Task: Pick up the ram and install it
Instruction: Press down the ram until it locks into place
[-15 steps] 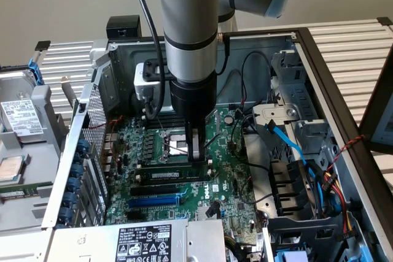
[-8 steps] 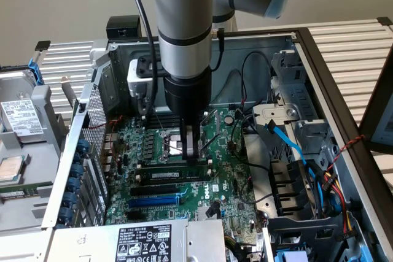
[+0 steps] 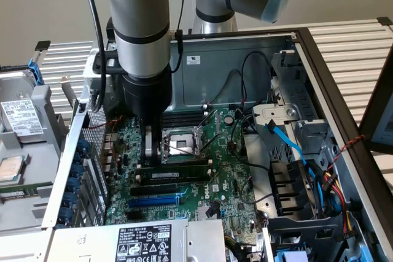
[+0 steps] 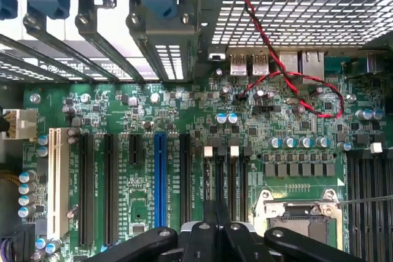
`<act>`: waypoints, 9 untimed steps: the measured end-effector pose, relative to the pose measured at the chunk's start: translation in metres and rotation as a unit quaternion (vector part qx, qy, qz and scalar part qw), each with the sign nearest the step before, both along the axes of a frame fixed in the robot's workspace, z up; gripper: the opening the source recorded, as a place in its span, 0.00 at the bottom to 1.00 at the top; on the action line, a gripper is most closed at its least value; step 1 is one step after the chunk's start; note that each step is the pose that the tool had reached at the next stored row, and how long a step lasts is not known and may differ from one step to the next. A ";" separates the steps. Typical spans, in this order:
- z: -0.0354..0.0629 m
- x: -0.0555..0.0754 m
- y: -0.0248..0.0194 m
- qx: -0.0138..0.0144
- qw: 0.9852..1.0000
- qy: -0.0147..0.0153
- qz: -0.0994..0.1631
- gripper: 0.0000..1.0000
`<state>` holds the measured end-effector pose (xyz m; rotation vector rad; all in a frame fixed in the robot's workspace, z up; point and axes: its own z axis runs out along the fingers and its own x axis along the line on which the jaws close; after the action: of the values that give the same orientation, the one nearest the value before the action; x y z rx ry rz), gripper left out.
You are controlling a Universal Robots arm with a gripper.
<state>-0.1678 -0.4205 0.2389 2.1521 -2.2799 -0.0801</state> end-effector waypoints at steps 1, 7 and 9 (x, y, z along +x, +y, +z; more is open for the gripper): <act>-0.0072 0.000 0.0000 0.000 1.000 0.000 0.000 0.12; -0.0105 0.000 0.0000 0.000 1.000 0.000 0.000 0.12; -0.0120 0.000 0.0000 0.000 1.000 0.000 0.000 0.12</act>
<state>-0.1679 -0.4204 0.2269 2.1519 -2.2799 -0.0802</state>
